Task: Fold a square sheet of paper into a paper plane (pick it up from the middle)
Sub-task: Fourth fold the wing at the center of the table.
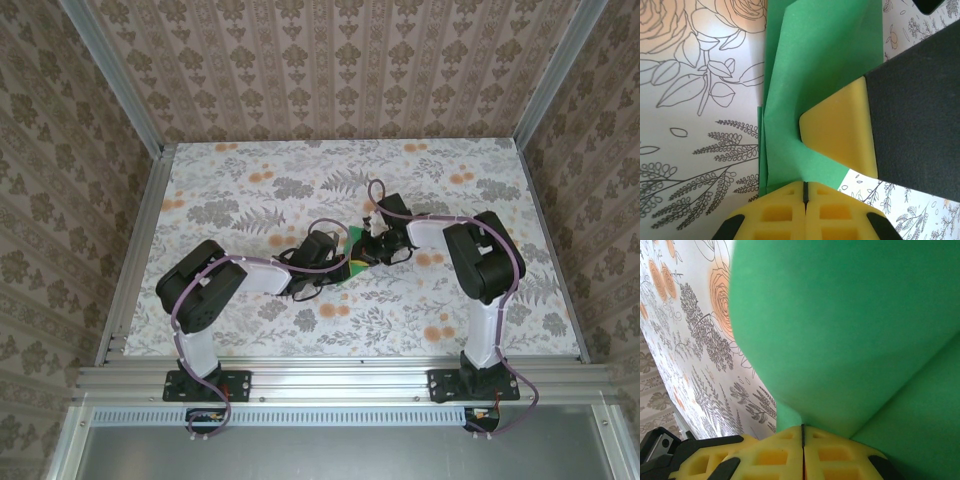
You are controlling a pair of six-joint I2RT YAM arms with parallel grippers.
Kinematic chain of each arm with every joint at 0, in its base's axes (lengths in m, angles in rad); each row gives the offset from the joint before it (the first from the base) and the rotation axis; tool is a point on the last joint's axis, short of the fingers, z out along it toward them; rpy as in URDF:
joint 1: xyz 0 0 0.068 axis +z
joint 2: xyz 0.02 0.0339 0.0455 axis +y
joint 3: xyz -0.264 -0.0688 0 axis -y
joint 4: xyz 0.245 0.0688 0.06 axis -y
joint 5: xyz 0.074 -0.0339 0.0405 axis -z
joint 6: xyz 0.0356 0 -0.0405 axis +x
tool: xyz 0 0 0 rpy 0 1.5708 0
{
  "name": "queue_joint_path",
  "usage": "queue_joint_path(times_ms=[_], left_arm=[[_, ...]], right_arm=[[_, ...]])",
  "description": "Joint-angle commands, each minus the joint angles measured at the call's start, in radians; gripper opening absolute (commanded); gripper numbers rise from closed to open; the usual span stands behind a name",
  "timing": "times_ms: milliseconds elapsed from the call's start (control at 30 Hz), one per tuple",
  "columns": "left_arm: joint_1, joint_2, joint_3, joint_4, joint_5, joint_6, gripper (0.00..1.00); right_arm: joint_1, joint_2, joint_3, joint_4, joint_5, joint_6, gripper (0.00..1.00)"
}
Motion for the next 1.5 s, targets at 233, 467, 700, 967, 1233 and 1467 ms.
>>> queue_joint_path(times_ms=[233, 467, 700, 967, 1233, 1467], left_arm=[[-0.023, 0.032, -0.094, -0.199, 0.01, 0.001, 0.0], [-0.023, 0.026, -0.109, -0.199, 0.01, -0.001, 0.0], [-0.025, 0.018, -0.113, -0.2, 0.01, 0.0, 0.0], [-0.016, -0.072, -0.109, -0.198, 0.023, 0.017, 0.0], [0.006, -0.2, -0.077, -0.244, 0.011, 0.067, 0.03], [0.035, -0.287, -0.103, -0.185, 0.002, 0.04, 0.07]], right_arm=[[-0.059, 0.085, 0.089, 0.003, 0.083, -0.011, 0.1], [-0.083, 0.123, 0.165, -0.013, 0.09, -0.016, 0.11], [-0.103, 0.153, 0.236, -0.05, 0.125, -0.031, 0.12], [-0.105, 0.142, 0.237, -0.063, 0.101, -0.03, 0.12], [-0.08, -0.038, 0.141, 0.009, 0.013, 0.022, 0.17], [-0.04, -0.118, 0.1, -0.039, 0.015, -0.001, 0.19]])
